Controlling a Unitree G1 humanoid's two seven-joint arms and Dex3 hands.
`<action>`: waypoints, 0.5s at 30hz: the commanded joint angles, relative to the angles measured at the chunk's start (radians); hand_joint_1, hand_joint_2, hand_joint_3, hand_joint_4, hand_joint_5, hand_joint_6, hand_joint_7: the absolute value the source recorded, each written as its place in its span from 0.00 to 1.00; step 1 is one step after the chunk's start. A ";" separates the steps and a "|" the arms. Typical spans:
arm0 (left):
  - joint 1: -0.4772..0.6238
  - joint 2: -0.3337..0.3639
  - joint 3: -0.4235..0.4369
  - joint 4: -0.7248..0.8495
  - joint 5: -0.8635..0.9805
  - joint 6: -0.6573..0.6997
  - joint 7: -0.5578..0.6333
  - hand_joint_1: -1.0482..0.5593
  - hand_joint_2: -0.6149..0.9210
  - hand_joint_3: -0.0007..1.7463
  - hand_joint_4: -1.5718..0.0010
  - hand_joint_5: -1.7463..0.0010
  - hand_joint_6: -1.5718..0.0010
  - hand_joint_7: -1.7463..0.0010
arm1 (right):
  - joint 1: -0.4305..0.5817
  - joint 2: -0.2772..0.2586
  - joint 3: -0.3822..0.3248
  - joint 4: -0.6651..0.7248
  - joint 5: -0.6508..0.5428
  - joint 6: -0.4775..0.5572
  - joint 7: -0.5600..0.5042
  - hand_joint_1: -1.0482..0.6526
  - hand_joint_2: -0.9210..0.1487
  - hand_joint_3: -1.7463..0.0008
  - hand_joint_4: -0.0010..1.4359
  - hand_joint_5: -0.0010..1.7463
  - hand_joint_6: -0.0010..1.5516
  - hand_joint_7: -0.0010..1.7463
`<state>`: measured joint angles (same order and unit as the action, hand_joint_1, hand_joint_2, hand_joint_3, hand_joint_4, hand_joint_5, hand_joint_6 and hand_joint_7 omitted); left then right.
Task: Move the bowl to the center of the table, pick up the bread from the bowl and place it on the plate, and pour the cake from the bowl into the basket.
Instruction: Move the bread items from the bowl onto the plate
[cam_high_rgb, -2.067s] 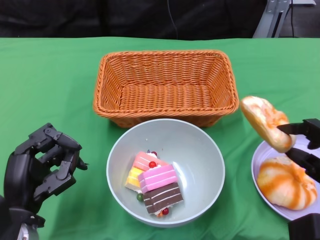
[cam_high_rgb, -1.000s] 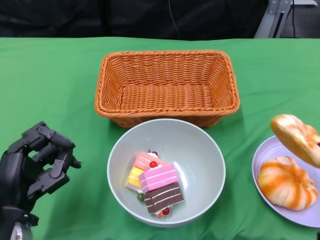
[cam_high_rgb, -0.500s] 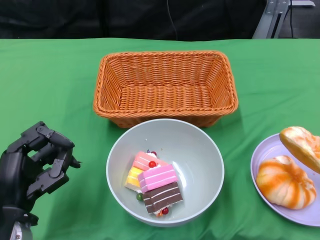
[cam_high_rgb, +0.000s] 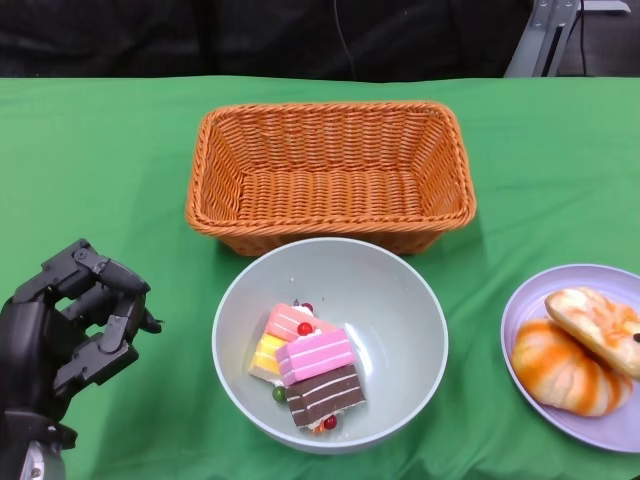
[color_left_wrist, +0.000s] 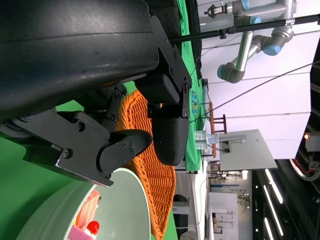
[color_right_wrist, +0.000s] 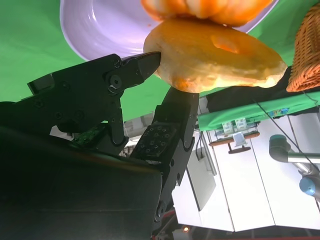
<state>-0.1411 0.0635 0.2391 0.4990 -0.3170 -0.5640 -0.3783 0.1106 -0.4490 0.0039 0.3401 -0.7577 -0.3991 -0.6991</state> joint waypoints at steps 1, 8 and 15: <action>0.008 0.012 0.006 -0.010 0.003 0.003 0.006 0.62 0.85 0.48 0.52 0.06 0.51 0.25 | -0.016 -0.027 0.014 0.022 0.002 0.009 0.010 0.58 0.07 0.99 0.60 0.70 0.76 0.15; 0.009 0.015 0.008 -0.012 -0.015 0.012 -0.010 0.62 0.85 0.49 0.53 0.07 0.52 0.25 | -0.044 -0.039 0.050 0.065 -0.006 0.032 0.024 0.57 0.06 1.00 0.61 0.62 0.75 0.11; 0.008 0.015 0.009 -0.012 -0.011 0.012 -0.007 0.62 0.86 0.49 0.52 0.07 0.51 0.26 | -0.046 -0.051 0.073 0.057 -0.008 0.074 0.042 0.54 0.07 1.00 0.58 0.58 0.74 0.04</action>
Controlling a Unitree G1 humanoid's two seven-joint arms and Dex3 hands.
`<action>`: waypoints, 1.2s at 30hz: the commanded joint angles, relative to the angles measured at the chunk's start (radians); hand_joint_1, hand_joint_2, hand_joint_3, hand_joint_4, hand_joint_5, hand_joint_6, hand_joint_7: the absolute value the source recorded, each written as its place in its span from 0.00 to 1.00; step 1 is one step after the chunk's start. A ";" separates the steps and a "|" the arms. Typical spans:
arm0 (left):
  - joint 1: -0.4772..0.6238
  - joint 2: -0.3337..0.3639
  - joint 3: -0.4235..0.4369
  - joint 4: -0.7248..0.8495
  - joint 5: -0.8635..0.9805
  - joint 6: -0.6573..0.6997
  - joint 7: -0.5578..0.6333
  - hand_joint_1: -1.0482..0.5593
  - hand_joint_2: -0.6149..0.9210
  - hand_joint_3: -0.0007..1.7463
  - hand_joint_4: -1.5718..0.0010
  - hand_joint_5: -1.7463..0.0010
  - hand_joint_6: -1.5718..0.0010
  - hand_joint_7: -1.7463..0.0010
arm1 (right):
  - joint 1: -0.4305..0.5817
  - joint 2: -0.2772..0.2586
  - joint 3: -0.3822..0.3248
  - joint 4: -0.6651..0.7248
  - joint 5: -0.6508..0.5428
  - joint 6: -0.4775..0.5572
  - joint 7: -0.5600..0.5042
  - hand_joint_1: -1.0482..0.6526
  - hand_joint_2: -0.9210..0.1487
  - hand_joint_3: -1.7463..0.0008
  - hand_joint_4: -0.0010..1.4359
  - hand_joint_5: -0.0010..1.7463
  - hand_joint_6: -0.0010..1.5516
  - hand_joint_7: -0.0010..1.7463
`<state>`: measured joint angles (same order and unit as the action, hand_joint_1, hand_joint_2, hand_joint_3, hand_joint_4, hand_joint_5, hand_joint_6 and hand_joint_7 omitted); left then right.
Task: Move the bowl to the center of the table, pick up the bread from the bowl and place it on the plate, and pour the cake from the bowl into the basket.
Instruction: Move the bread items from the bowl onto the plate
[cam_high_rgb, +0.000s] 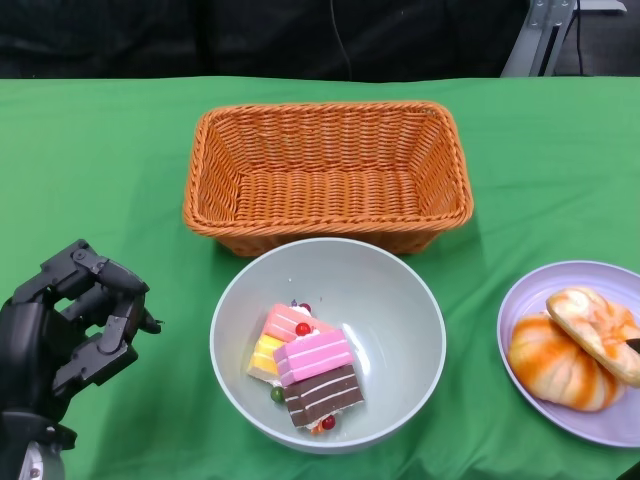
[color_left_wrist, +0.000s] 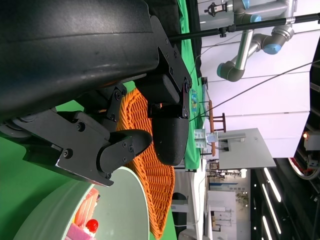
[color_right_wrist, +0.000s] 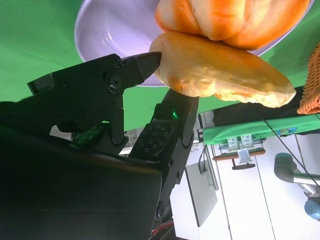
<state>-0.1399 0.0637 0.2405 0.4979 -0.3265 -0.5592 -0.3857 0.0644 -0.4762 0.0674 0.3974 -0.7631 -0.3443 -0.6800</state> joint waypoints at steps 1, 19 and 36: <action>0.006 0.014 0.007 -0.010 -0.002 0.007 0.000 0.63 0.86 0.49 0.52 0.07 0.51 0.26 | 0.001 -0.025 0.010 -0.002 -0.001 0.023 0.025 0.53 0.07 1.00 0.55 0.59 0.73 0.03; 0.008 0.014 0.008 -0.009 -0.003 0.009 -0.004 0.62 0.84 0.50 0.52 0.06 0.51 0.25 | 0.087 0.017 0.016 -0.223 -0.011 0.265 0.135 0.40 0.06 0.99 0.30 0.00 0.29 0.00; 0.001 0.015 0.012 0.005 -0.002 0.004 -0.012 0.63 0.84 0.51 0.52 0.06 0.51 0.25 | 0.131 0.031 0.002 -0.347 0.008 0.281 0.152 0.32 0.03 1.00 0.25 0.01 0.29 0.00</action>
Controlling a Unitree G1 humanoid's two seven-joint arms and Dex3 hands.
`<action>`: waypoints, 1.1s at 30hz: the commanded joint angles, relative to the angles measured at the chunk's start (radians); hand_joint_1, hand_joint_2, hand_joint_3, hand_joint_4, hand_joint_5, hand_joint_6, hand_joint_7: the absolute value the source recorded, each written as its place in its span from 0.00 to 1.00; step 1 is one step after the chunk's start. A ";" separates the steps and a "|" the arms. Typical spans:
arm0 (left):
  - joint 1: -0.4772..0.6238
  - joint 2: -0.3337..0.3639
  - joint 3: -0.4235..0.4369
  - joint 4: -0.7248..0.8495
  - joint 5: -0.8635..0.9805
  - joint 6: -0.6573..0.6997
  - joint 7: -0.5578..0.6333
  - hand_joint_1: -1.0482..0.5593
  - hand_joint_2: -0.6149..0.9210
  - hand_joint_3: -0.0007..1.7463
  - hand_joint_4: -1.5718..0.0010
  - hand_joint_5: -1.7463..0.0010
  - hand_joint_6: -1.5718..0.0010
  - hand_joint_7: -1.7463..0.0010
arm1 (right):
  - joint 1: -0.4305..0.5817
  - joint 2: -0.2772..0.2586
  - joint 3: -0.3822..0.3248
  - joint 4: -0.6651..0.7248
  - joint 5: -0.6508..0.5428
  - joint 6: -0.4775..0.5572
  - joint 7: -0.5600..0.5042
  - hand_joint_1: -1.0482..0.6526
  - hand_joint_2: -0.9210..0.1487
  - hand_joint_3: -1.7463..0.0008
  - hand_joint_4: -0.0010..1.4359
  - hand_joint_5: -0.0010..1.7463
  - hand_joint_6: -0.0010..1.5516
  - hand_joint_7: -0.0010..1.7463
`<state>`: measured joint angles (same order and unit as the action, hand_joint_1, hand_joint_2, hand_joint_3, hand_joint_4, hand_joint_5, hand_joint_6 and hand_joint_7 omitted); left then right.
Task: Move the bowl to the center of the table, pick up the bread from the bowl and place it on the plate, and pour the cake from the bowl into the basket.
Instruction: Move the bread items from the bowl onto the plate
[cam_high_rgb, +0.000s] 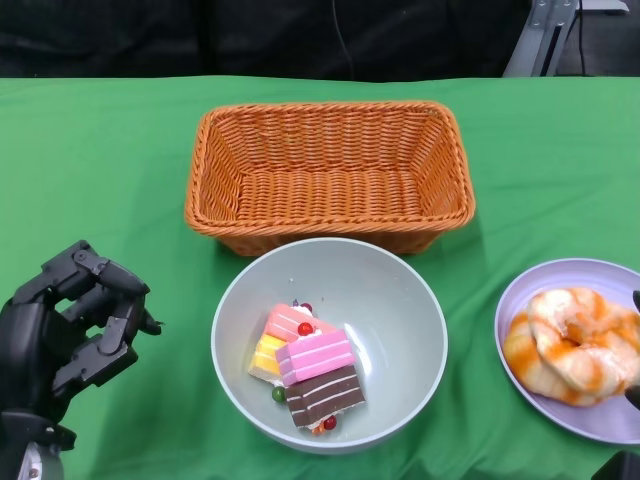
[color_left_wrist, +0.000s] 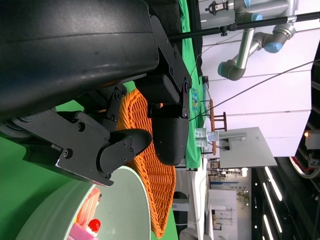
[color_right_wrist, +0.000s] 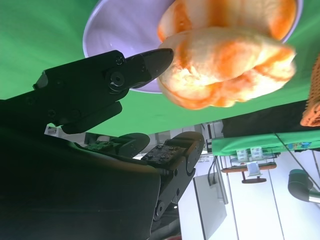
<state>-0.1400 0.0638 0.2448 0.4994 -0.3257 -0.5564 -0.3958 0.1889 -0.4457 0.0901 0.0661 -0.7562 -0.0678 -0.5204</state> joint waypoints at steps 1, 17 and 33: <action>0.001 0.015 0.007 0.003 -0.003 0.003 -0.002 0.63 0.84 0.51 0.52 0.06 0.51 0.25 | 0.008 0.003 -0.022 -0.018 0.002 0.000 -0.013 0.32 0.02 1.00 0.26 0.01 0.29 0.00; 0.000 0.019 0.009 0.010 0.007 -0.006 0.000 0.62 0.84 0.51 0.52 0.07 0.51 0.26 | 0.018 0.026 -0.040 -0.074 0.003 -0.031 -0.012 0.31 0.03 1.00 0.33 0.02 0.33 0.01; -0.003 0.018 0.008 0.015 0.004 -0.006 -0.005 0.64 0.85 0.51 0.52 0.05 0.52 0.24 | 0.035 0.048 -0.056 -0.155 -0.009 -0.039 -0.016 0.30 0.03 1.00 0.32 0.01 0.32 0.00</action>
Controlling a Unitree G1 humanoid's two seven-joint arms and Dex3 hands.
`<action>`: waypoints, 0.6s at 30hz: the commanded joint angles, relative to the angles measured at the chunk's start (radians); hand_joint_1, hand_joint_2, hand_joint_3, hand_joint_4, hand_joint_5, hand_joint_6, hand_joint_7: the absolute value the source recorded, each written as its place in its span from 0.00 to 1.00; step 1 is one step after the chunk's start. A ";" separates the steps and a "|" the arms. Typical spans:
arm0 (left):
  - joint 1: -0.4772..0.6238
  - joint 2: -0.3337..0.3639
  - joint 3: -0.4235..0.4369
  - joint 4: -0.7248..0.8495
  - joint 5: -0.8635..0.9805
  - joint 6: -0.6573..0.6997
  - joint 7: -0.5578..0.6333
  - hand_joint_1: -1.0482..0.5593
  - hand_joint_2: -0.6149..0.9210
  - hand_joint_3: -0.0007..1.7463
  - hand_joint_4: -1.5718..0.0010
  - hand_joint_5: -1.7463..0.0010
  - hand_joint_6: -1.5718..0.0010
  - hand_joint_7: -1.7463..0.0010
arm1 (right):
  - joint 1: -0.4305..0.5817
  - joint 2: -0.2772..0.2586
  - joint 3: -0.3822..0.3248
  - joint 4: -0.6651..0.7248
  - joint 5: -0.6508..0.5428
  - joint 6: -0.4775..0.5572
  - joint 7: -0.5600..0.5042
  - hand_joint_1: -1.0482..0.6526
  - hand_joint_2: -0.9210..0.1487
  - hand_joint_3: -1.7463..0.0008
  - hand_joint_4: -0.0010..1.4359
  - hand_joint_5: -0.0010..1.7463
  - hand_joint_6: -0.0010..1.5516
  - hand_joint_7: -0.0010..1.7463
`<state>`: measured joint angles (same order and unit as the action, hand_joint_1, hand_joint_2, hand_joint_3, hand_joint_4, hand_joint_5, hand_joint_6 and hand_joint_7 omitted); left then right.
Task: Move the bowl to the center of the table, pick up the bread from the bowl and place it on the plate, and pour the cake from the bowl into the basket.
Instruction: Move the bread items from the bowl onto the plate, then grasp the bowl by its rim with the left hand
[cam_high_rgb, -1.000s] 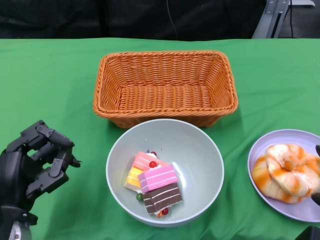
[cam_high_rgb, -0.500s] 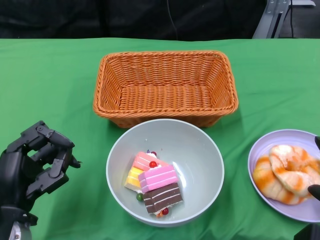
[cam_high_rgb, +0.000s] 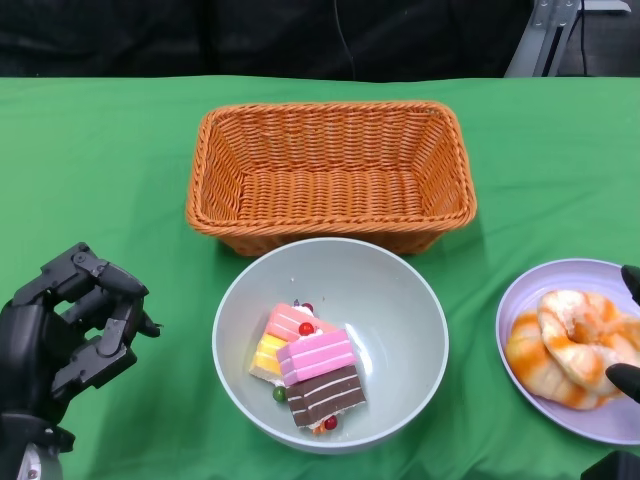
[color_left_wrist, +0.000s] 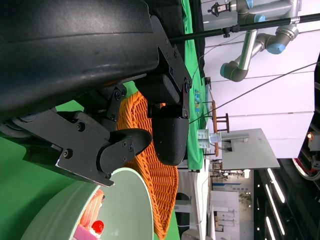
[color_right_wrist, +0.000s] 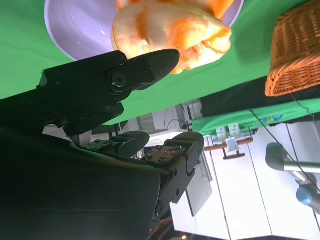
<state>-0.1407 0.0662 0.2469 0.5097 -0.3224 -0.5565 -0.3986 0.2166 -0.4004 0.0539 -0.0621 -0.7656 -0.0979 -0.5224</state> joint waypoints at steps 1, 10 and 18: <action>-0.003 0.015 0.005 0.008 0.002 -0.011 -0.004 0.64 0.84 0.52 0.53 0.05 0.52 0.24 | 0.006 0.006 -0.022 -0.030 -0.002 -0.012 -0.020 0.30 0.03 1.00 0.32 0.01 0.32 0.00; -0.001 0.016 0.003 0.005 0.007 -0.010 0.002 0.63 0.84 0.52 0.52 0.06 0.52 0.24 | -0.014 0.015 -0.016 -0.034 -0.018 -0.085 -0.094 0.30 0.02 1.00 0.38 0.03 0.37 0.01; -0.005 0.015 0.003 0.012 0.005 -0.003 0.003 0.62 0.85 0.50 0.52 0.06 0.51 0.26 | -0.063 0.062 -0.009 -0.033 0.123 -0.243 -0.066 0.34 0.04 1.00 0.52 0.07 0.44 0.03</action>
<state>-0.1411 0.0662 0.2453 0.5127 -0.3213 -0.5616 -0.3986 0.1696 -0.3527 0.0530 -0.0892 -0.6897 -0.3136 -0.5993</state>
